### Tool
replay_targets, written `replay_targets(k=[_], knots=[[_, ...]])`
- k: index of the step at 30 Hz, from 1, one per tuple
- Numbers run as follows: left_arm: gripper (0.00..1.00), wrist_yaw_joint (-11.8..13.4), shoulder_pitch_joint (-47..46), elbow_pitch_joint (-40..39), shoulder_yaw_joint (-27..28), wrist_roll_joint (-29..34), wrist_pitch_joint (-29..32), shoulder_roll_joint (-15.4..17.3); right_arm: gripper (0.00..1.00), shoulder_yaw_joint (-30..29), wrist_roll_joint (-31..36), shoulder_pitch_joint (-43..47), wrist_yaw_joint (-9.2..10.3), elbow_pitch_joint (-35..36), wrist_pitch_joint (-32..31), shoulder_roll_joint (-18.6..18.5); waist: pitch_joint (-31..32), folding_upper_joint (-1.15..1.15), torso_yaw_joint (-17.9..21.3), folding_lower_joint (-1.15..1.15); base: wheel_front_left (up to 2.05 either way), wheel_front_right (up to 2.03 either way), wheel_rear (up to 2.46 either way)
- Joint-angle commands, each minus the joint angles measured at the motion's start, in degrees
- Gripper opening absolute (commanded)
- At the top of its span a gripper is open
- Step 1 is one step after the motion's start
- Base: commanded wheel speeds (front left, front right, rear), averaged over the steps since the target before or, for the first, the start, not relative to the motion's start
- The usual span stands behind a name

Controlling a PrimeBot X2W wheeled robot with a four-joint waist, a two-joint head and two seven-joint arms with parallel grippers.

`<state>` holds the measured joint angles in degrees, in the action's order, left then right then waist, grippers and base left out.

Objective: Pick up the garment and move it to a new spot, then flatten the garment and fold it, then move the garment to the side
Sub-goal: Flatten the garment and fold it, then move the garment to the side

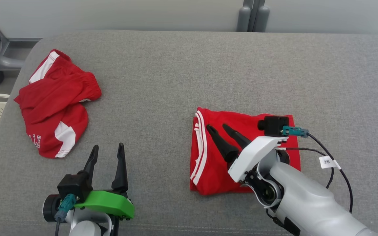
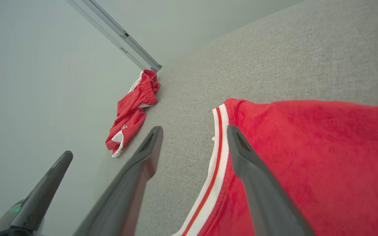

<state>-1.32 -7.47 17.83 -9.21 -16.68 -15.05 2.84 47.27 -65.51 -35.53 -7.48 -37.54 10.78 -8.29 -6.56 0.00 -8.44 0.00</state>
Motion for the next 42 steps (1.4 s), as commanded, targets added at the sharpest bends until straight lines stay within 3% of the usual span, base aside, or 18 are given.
replay_targets(k=[1, 10, 21, 30, 42], knots=[[1.00, 0.16, -0.18, 0.06, 0.29, 0.09, -0.14, 0.12, 1.00, 0.11, 0.11, -0.31, -0.02, 0.32, 0.70, -0.98, 0.13, 0.00, 0.18, 0.00, 0.00, 0.00, 0.00], [1.00, -0.26, 0.74, -0.19, 0.94, 0.94, -0.14, 0.12, 1.00, -2.39, 4.53, -0.38, -0.02, 2.73, 4.25, -6.39, 0.89, 0.00, 1.32, 0.00, 0.00, 0.00, 0.00], [1.00, 0.19, 2.48, -0.74, 2.34, 2.04, -0.14, 0.13, 1.00, -10.98, 11.25, 4.57, -0.02, -2.34, 4.41, -11.91, 2.33, 0.00, 2.77, 0.00, 0.00, 0.00, 0.00], [1.00, 0.23, 3.68, -1.85, 4.89, 3.38, -0.14, 0.12, 1.00, -13.05, 11.05, 7.79, -0.02, -4.59, 0.92, -11.89, 2.64, 0.00, 3.76, 0.00, 0.00, 0.00, 0.00], [1.00, -0.40, 2.89, -2.12, 5.71, 3.74, -0.14, 0.12, 1.00, -13.55, 10.08, 8.01, -0.02, -7.28, -3.01, -9.02, 1.28, 0.00, 2.97, 0.00, 0.00, 0.00, 0.00]])
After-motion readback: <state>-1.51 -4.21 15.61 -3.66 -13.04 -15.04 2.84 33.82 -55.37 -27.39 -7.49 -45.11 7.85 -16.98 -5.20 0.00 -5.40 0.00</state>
